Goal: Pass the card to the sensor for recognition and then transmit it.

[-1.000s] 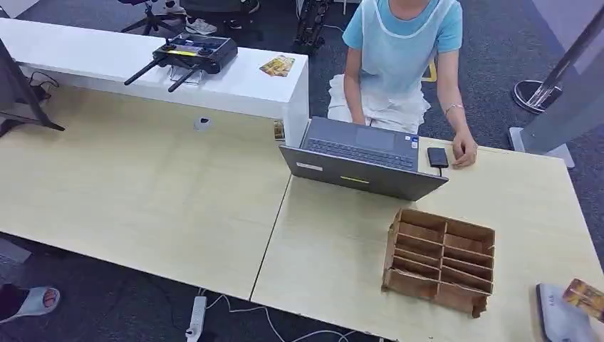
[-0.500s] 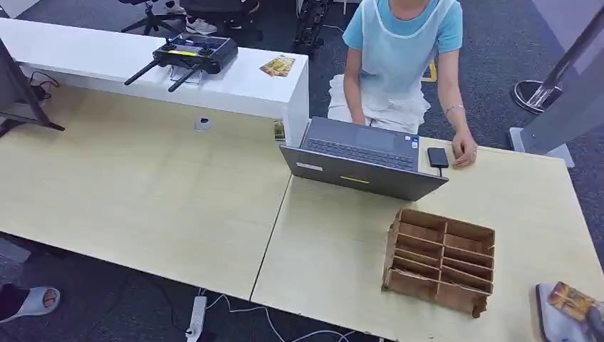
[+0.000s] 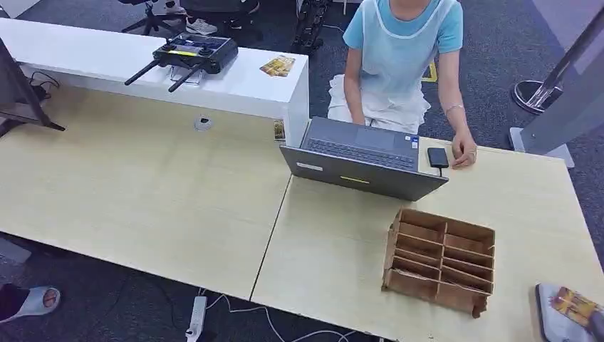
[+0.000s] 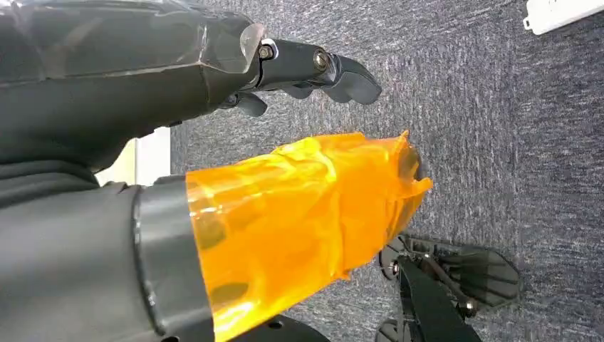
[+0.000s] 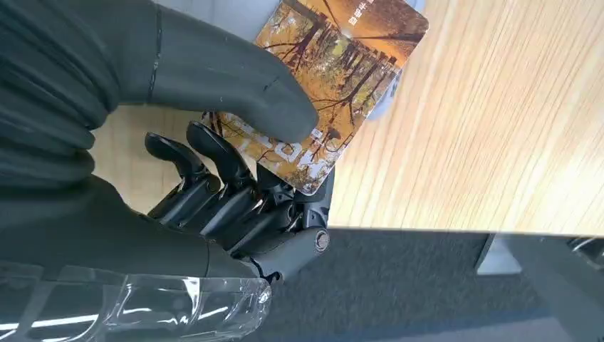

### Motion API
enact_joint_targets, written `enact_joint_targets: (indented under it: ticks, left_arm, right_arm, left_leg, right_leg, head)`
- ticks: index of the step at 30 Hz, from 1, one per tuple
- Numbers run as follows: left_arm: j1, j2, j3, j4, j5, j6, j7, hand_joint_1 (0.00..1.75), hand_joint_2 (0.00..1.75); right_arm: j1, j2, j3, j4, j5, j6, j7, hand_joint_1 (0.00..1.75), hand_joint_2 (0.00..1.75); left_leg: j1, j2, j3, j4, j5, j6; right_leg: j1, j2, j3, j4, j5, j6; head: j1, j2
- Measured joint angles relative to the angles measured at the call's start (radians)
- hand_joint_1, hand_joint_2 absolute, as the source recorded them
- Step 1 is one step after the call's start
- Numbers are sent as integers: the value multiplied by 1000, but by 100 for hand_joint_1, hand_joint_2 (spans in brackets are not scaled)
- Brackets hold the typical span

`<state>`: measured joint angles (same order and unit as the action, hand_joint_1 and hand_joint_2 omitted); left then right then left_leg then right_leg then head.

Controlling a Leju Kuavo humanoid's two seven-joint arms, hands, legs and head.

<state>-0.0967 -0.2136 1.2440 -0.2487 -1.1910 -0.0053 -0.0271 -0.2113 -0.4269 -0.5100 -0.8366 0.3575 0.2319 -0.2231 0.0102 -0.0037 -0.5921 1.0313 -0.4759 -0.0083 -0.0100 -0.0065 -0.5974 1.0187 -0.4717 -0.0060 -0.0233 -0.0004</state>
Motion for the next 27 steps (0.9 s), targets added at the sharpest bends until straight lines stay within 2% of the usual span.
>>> enact_joint_targets:
  ticks: [4, 8, 14, 27]
  left_arm:
    - [0, 0, 0, 0, 0, 0, 0, 0, 0]
    - [-2, -1, 0, 0, -3, 0, 0, 0, 0]
    - [-3, -2, 0, 0, -2, 0, -4, 0, 0]
    - [-5, -4, 0, 0, 6, 0, -7, 0, 0]
  right_arm:
    - [-1, 0, 0, 0, 2, -2, 1, 175, 175]
    - [-67, -5, 0, 0, 89, -22, 29, 175, 175]
    - [-101, -5, 0, 9, 109, -9, 14, 175, 175]
    - [-160, -5, 4, -16, 53, 74, -36, 175, 175]
  left_leg:
    - [0, 0, 0, 0, 0, 0]
    - [0, 0, 0, 0, 0, 0]
    - [0, 0, 0, 0, 0, 0]
    - [0, 0, 0, 0, 0, 0]
  right_leg:
    - [0, 0, 0, 0, 0, 0]
    - [0, 0, 0, 0, 0, 0]
    - [0, 0, 0, 0, 0, 0]
    - [0, 0, 0, 1, 0, 0]
  head:
    - [0, 0]
    - [0, 0]
    - [0, 0]
    - [0, 0]
